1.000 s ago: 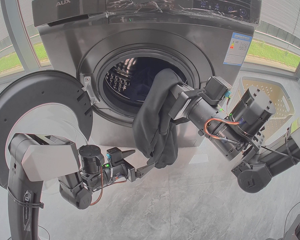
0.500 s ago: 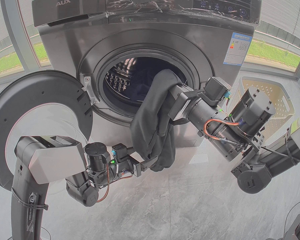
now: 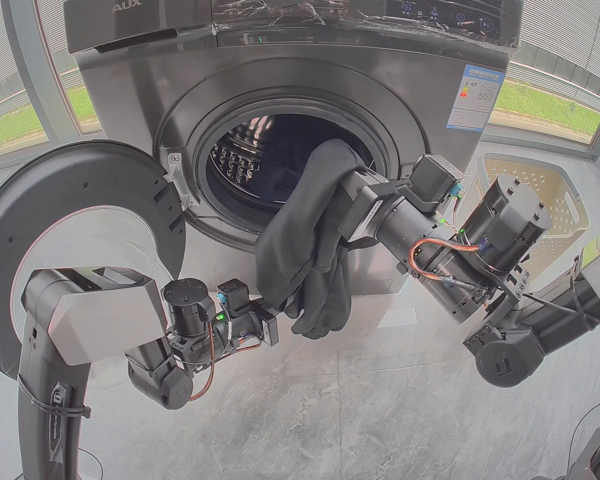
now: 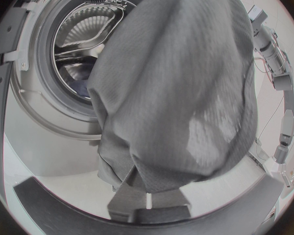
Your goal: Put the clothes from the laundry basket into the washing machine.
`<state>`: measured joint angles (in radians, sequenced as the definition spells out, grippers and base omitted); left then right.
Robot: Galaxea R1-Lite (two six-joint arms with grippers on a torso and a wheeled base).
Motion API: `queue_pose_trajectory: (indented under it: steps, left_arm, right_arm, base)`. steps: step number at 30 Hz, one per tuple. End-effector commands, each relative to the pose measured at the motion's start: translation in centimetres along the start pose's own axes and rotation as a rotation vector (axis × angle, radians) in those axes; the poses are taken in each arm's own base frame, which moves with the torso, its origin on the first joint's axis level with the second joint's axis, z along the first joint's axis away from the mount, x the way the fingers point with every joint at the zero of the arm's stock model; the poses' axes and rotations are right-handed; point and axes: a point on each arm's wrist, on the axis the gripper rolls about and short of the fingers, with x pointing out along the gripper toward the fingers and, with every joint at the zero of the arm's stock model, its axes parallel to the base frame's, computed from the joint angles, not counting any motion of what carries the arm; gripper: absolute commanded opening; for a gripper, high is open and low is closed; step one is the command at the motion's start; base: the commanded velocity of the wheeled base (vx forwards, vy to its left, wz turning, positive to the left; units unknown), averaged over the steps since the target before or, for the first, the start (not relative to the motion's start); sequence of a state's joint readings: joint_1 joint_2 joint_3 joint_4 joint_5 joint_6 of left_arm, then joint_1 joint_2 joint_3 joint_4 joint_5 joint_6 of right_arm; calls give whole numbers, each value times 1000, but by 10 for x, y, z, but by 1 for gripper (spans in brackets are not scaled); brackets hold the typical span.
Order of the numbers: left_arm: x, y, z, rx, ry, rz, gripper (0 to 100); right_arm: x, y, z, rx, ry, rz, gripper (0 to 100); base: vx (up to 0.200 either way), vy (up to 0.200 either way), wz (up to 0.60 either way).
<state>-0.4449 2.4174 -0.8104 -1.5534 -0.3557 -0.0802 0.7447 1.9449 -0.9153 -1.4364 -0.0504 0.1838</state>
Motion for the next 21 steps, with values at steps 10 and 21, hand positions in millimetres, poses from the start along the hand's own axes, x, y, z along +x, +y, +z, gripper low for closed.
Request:
queue_pose_trajectory:
  steps: [10, 21]
  left_arm:
    - [-87, -21, 84, 12, -98, 42, 0]
    - [-143, -38, 161, 28, -345, 35, 0]
  right_arm:
    - [-39, -27, -7, -2, 104, -86, 0]
    - [-74, -42, -18, 82, 166, -145, 0]
  base:
    - [0, 0, 0]
    - [0, 0, 0]
